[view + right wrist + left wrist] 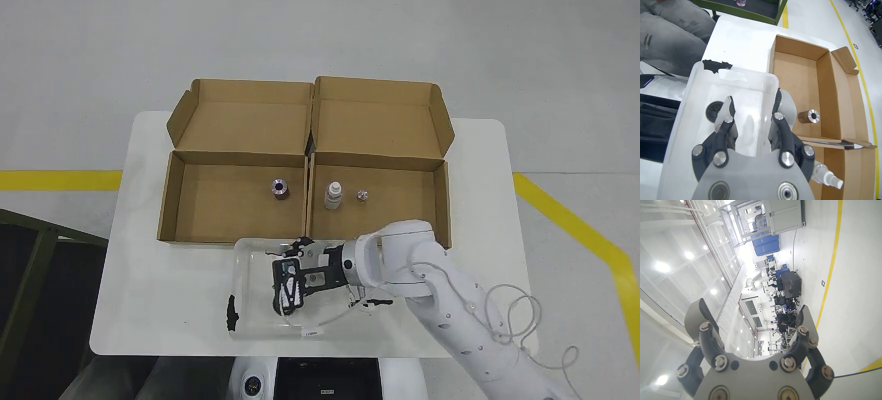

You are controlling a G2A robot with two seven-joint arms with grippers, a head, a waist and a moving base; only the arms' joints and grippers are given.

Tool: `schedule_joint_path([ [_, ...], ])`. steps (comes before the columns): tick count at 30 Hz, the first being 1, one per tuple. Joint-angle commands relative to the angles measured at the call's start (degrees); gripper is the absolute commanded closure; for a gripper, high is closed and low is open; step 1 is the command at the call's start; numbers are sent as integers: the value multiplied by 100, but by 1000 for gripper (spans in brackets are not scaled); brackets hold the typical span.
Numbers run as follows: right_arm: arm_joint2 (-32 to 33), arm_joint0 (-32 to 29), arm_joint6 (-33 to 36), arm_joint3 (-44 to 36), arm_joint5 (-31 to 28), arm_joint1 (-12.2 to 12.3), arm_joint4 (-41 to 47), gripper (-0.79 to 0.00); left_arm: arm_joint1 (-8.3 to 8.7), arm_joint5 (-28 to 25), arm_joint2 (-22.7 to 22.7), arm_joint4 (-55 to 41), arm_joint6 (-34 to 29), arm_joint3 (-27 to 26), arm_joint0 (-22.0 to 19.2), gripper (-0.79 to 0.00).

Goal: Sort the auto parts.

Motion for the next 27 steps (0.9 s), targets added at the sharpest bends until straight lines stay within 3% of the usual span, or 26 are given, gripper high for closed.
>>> schedule_joint_path([
  [1,-47,-76,7,-23,-35,23,-29,-388,0,0,0,0,0,0,0,-785],
  [19,-266,-422,-6,-130,-118,220,-500,-391,0,0,0,0,0,0,0,-785],
  [27,-410,-458,-31,-64,-120,313,-672,-456,0,0,0,0,0,0,0,-785],
])
